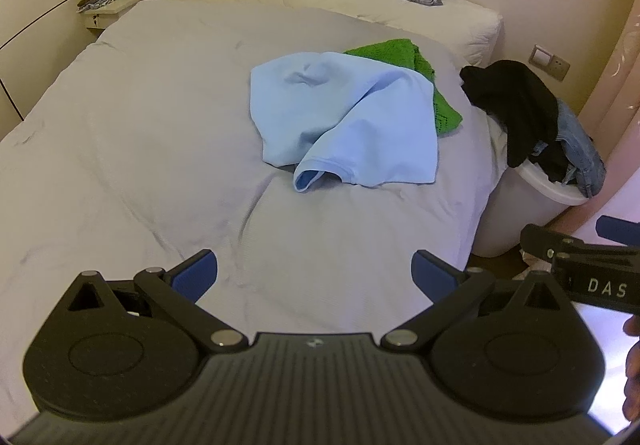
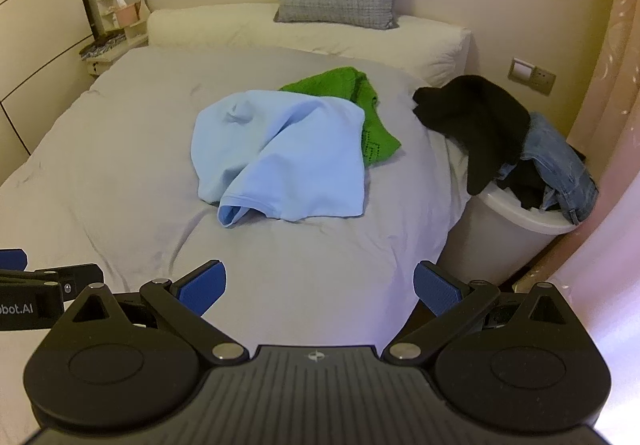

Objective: Fold clothes

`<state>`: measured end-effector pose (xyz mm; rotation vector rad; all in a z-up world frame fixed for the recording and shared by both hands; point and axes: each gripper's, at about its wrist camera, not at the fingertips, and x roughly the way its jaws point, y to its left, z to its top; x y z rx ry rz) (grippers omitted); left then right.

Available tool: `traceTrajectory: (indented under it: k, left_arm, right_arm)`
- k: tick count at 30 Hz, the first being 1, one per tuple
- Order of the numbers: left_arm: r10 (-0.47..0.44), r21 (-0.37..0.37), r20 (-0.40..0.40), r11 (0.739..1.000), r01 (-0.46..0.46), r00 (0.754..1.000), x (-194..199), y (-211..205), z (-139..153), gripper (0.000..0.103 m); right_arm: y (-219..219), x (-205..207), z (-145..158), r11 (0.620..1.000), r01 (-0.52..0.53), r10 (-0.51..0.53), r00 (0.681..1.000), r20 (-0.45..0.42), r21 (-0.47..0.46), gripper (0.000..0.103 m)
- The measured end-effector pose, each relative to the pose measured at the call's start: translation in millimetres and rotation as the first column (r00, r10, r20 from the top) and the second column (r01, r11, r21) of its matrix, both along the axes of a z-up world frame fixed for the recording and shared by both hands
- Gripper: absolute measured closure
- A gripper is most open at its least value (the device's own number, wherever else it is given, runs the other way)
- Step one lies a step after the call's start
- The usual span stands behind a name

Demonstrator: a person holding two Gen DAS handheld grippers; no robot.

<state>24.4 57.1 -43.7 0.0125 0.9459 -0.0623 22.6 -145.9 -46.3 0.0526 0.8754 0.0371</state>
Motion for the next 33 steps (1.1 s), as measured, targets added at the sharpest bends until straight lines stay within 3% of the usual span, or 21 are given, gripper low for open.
traceTrajectory:
  k: [17, 22, 25, 29, 33]
  left_arm:
    - [0.031, 0.037, -0.065, 0.999, -0.028, 0.997, 80, -7, -58, 0.001]
    - [0.021, -0.006, -0.085, 1.0, -0.022, 0.996, 114, -15, -92, 0.001]
    - [-0.017, -0.027, -0.13, 1.0, 0.014, 0.991, 136, -18, -119, 0.001]
    - [-0.025, 0.016, -0.185, 0.999, 0.028, 0.983, 163, -20, -159, 0.004]
    - [-0.076, 0.079, -0.202, 0.993, 0.093, 0.977, 185, -23, -193, 0.014]
  right_arm:
    - [-5, 103, -44, 0.996, -0.082, 0.079, 0.992, -0.102, -0.022, 0.0]
    - [-15, 137, -65, 0.994, -0.101, 0.096, 0.989, -0.114, -0.043, 0.0]
    - [-19, 151, -80, 0.987, -0.14, 0.135, 0.988, -0.068, -0.075, 0.0]
    - [-18, 173, -111, 0.958, -0.224, 0.218, 0.975, -0.053, -0.177, 0.0]
    - [-12, 188, -149, 0.894, -0.329, 0.327, 0.943, -0.06, -0.305, 0.001]
